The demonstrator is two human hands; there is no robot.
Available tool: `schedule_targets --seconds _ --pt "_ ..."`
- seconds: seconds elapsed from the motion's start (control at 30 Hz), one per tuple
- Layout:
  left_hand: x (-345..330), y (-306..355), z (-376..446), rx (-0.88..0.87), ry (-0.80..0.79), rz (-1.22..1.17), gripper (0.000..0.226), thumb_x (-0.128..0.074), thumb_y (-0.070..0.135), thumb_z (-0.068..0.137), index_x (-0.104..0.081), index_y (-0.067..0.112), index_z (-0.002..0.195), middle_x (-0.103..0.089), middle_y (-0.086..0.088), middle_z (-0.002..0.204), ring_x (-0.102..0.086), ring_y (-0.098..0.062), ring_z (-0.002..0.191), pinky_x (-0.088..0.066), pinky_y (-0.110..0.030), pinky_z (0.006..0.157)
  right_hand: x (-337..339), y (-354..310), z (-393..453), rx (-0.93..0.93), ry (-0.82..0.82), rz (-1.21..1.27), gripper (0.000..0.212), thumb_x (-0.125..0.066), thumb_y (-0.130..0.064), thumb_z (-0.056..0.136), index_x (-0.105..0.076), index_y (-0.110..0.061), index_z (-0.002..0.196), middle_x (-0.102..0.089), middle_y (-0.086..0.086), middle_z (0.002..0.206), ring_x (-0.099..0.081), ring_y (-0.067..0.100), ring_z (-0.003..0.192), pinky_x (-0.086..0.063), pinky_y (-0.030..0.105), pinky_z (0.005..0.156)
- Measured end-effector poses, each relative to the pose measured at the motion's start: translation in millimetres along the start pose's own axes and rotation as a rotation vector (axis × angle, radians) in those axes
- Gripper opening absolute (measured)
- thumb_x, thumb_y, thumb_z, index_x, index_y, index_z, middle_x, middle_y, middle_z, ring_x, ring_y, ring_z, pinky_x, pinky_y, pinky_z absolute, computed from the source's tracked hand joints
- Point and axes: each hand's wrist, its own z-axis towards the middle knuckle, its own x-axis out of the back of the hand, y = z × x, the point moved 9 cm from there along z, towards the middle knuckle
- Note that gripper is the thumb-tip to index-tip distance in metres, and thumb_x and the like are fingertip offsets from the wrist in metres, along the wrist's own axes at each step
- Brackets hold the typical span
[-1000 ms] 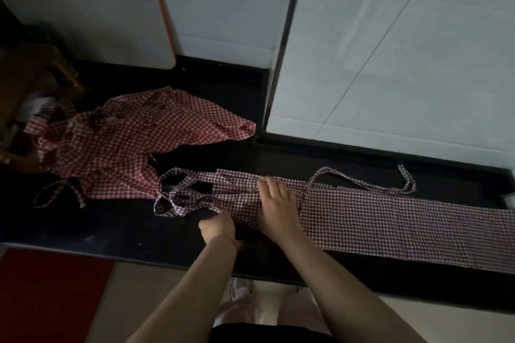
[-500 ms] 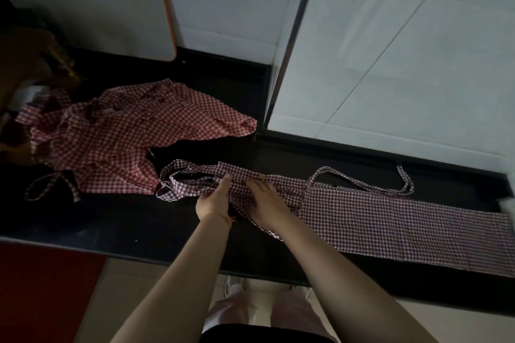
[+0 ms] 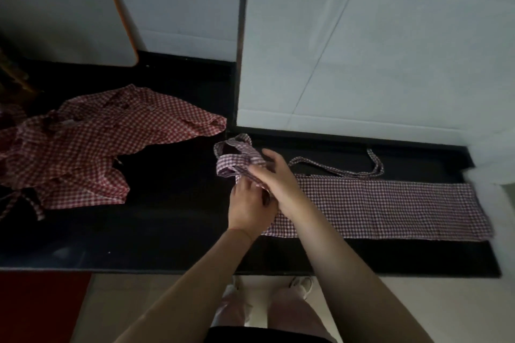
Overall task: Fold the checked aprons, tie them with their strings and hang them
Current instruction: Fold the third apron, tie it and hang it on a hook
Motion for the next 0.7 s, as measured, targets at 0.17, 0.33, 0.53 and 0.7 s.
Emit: schedule_targets --seconds 0.17,0.33,0.53,0.7 --pt "-83 4 -38 -0.120 -0.577 0.524 0.085 -0.049 0.058 0.083 -0.018 0.024 0.153 -0.001 -0.007 0.163 0.008 -0.031 0.150 0.003 -0.056 0.120 119 77 -19 -0.312 0.447 0.149 0.027 -0.050 -0.017 0.099 -0.069 -0.003 0.111 -0.068 0.005 0.083 -0.064 0.019 0.071 -0.051 0.033 0.069" --pt "-93 -12 -41 -0.087 -0.665 0.600 0.081 -0.039 0.063 0.091 -0.006 0.028 0.156 0.012 -0.006 0.164 0.016 -0.029 0.150 0.003 -0.058 0.119 125 72 -21 -0.234 0.458 0.010 0.084 -0.070 -0.062 0.078 -0.048 -0.006 0.138 -0.057 0.007 0.134 -0.059 0.024 0.115 -0.050 0.042 0.099" --pt "-69 -6 -21 0.067 -0.403 0.316 0.056 -0.046 0.045 0.096 -0.031 0.027 0.147 -0.025 -0.002 0.154 -0.025 -0.025 0.142 -0.029 -0.053 0.112 114 66 -1 -0.115 0.402 -0.299 0.037 -0.073 -0.020 0.081 -0.058 -0.013 0.115 -0.067 0.002 0.111 -0.064 0.021 0.102 -0.052 0.031 0.080" --pt "-26 -18 19 0.247 -0.132 0.284 0.058 -0.045 0.011 0.091 -0.035 0.026 0.145 -0.030 -0.003 0.148 -0.039 -0.027 0.123 -0.048 -0.042 0.086 116 75 -8 -0.223 0.224 0.194 0.024 -0.062 -0.007 0.086 -0.069 -0.010 0.110 -0.074 0.012 0.107 -0.070 0.031 0.099 -0.052 0.051 0.097"
